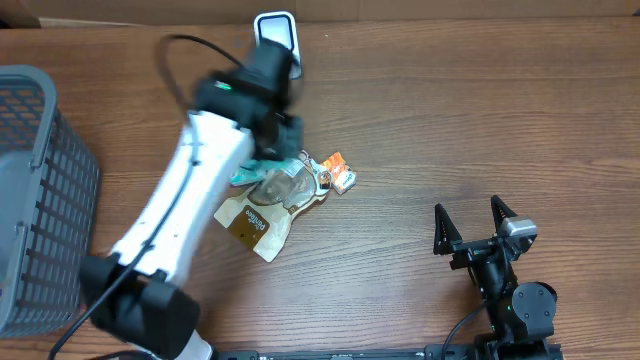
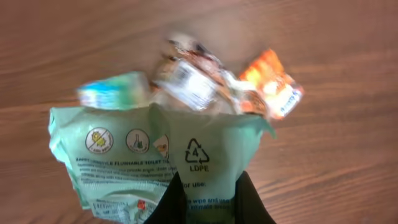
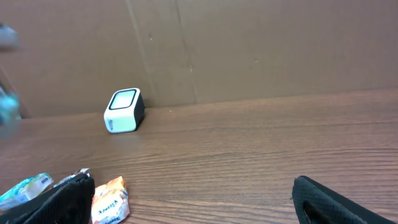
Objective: Scan the item barcode
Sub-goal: 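Carry the green wipes pack out and release it right of the cookie bag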
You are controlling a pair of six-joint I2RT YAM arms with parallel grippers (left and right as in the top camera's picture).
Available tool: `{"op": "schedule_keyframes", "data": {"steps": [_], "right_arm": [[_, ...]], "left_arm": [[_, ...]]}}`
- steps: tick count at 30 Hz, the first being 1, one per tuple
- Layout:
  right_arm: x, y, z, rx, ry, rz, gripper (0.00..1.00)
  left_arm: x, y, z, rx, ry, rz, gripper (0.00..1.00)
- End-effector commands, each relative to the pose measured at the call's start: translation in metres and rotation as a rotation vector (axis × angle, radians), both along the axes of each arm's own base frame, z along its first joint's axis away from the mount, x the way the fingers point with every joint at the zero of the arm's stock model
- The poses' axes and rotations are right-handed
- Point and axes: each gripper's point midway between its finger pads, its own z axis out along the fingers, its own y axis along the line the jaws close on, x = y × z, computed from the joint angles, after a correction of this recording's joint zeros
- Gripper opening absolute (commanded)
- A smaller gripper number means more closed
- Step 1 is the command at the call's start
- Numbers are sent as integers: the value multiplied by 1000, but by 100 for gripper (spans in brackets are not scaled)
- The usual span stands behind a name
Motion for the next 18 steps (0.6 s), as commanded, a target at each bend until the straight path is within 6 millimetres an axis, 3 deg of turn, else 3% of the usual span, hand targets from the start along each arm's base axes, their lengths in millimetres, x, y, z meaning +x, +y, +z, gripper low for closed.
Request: {"op": "schedule_keyframes", "data": {"steps": [1,8,12,16,18], "right_arm": [[1,-2,-3,7,1,-13,100],[1,-2,-3,7,2,-13,100],[1,-2,-3,7,2,-13,100],[1,-2,-3,7,1,-13,100],[1,-2,-3,7,2,-13,100]], "left_arm": [[-17,-34,-30,4,55,-75,4],[-28,-85,-76,13,95,-190,5],[-30,-97,-84,14,95,-216,9],[-31,-98,-85,15,95,-219,65],[-29,-98,-83,13,91,-216,72]]}}
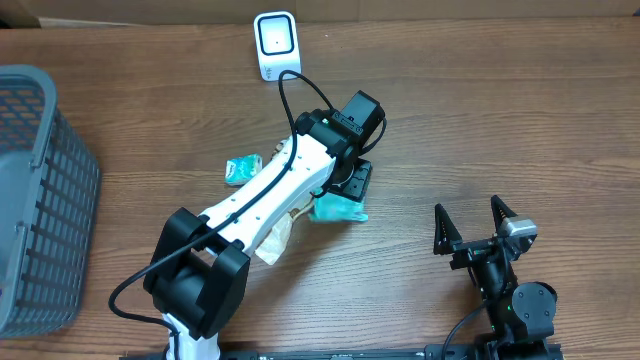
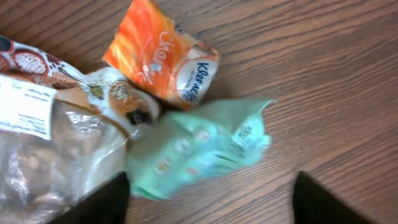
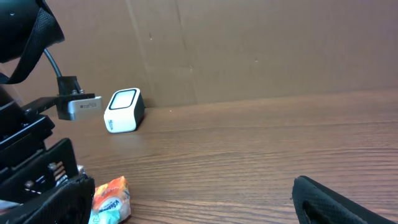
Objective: Scan the item barcode
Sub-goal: 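Carry the green wipes pack out and release it right of the cookie bag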
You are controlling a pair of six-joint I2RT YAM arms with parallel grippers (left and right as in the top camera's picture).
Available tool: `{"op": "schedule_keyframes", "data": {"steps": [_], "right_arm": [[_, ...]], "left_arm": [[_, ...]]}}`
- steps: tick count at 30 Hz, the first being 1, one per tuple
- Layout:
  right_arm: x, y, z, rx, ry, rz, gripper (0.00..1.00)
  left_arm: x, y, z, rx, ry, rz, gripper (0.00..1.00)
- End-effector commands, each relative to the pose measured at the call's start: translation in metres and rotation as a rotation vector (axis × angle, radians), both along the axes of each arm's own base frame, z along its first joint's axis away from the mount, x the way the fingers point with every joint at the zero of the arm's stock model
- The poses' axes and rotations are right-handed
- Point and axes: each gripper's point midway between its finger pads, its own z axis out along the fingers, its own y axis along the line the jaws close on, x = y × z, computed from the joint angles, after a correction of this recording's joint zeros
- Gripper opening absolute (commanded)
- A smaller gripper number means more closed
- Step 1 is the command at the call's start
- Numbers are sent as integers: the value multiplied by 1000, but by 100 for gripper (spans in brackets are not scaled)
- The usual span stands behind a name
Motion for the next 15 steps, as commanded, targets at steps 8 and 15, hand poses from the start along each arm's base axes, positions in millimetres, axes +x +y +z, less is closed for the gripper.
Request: {"op": "schedule_keyframes", "data": {"steps": [8,15], "right_arm": [[1,-2,-3,7,2,-12,100],[1,-2,-3,7,2,-12,100]], "left_arm": [[28,21,68,-40,-89,82,71],[50,98,172,-98,-223,272,71]]}}
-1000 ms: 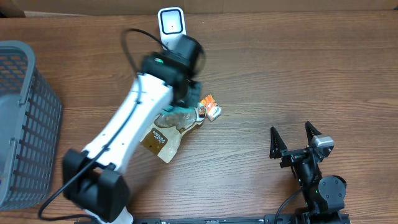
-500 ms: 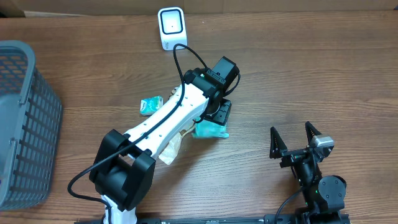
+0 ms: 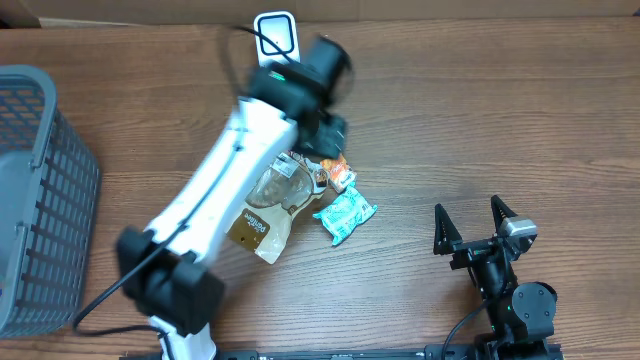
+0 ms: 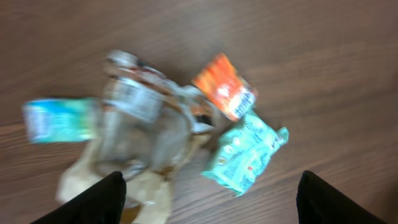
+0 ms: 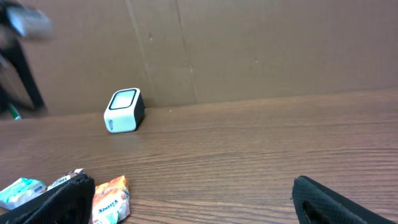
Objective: Scan the item barcode
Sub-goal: 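Carry the green wipes pack out and release it right of the cookie bag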
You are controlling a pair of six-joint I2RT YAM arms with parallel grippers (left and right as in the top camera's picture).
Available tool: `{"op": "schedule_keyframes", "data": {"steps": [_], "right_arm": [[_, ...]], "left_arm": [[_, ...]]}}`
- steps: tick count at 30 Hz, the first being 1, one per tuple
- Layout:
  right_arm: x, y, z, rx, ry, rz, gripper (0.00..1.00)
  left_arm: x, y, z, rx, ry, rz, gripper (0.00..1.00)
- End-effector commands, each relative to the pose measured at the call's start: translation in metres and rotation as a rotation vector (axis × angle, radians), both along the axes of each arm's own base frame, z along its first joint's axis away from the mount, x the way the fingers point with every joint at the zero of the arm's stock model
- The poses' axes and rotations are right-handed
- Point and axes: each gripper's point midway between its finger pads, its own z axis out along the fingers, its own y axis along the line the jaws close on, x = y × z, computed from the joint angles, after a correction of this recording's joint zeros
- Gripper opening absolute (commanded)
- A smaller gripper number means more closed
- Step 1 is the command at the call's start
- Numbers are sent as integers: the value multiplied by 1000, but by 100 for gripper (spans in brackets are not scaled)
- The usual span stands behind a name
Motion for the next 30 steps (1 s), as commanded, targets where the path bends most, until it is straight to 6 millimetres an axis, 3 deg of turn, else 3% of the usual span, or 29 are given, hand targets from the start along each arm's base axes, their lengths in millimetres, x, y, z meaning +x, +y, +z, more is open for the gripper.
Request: {"op": "schedule_keyframes", "data": {"steps": [1,2,5,9,13,16,19,21,30], "right_arm": [[1,-2,-3,7,2,-13,100],[1,-2,-3,7,1,-13,100],[1,-2,-3,7,2,-13,100],[1,-2,-3,7,1,-13,100],[1,-2,-3,7,2,-13,100],[1,-2,-3,7,1,-13,100],[1,-2,-3,7,2,-13,100],[1,-2,-3,7,1,-13,100],[1,-2,-3,7,2,-13,100]], "left_arm": [[8,56,82,-57,-169,140,71],[7,69,92,-62,-186,169,72],[-1,134,127,-55,-267,330,74],[-29,226,153,-46,-325,594,78],[-68,323,163,17,-352,887,79],[-90,371,157,35,-337,1052,81],[-100,403,146,40,-320,1158,87],[-110,425,126,30,-268,1264,93],[-134,471,57,37,-150,1471,99]]}}
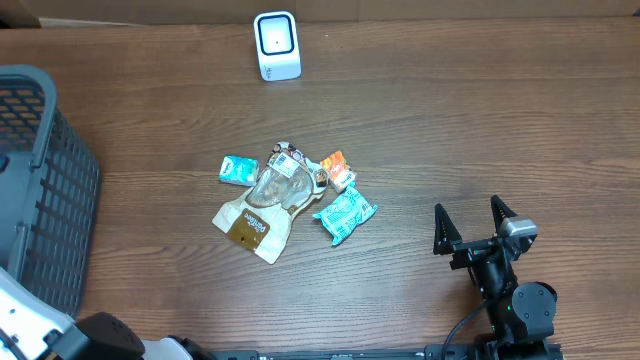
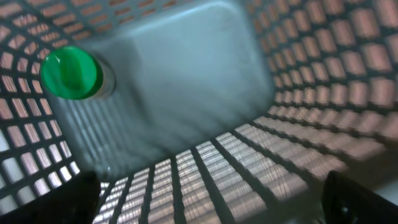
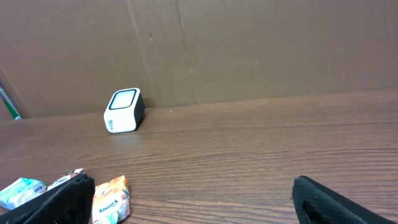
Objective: Scan the item barcode
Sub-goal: 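Carry the green wipes pack out and release it right of the cookie bag, then reach the left gripper into the basket and grasp the green-capped jar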
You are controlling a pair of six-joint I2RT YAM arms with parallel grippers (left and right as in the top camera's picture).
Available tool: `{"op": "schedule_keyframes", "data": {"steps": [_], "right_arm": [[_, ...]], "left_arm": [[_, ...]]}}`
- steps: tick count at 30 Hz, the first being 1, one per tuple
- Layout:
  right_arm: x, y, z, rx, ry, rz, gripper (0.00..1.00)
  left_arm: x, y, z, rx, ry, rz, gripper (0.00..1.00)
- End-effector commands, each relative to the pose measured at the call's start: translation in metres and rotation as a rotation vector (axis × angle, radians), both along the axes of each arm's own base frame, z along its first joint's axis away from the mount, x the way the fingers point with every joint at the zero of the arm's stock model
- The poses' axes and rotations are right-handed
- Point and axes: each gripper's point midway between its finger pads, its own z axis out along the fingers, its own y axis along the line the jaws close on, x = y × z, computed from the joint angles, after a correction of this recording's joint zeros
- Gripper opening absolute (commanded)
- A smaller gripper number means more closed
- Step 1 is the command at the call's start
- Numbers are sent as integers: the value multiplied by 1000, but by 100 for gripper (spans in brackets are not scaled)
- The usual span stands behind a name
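Observation:
The white barcode scanner [image 1: 277, 45] stands at the table's far edge and also shows in the right wrist view [image 3: 124, 110]. A green wipes pack [image 1: 344, 215] lies at the right of a small pile at mid-table. My left gripper [image 2: 211, 205] is open with nothing between its fingers, looking down into the grey basket [image 2: 323, 93]. My right gripper [image 1: 478, 228] stands open and empty at the near right, well apart from the pile.
The pile also holds a brown pouch [image 1: 262, 210], an orange pack [image 1: 337, 170] and a small teal pack [image 1: 238, 168]. The grey mesh basket [image 1: 40, 190] at the left holds a translucent jug with a green cap [image 2: 71, 73]. A cardboard wall [image 3: 249, 43] backs the table.
My left arm was over the pile near the scanner; now it is gone from mid-table and its gripper, still open, looks into the basket. The pile and the right arm are unchanged.
My left gripper was shut on the green wipes pack above the pile. Then it was open with the pack lying at the pile's right side. It then stood higher near the scanner, and now it is over the basket.

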Motion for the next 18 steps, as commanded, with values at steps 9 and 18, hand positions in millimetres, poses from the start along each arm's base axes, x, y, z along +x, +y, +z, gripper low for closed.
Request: {"op": "schedule_keyframes", "data": {"steps": [9,18], "right_arm": [[1,-2,-3,7,1,-12,100],[1,-2,-3,7,1,-12,100]], "left_arm": [[-42,32,-74,40,207,190,100],[-72,54,-101,35,259,191,100]]}}
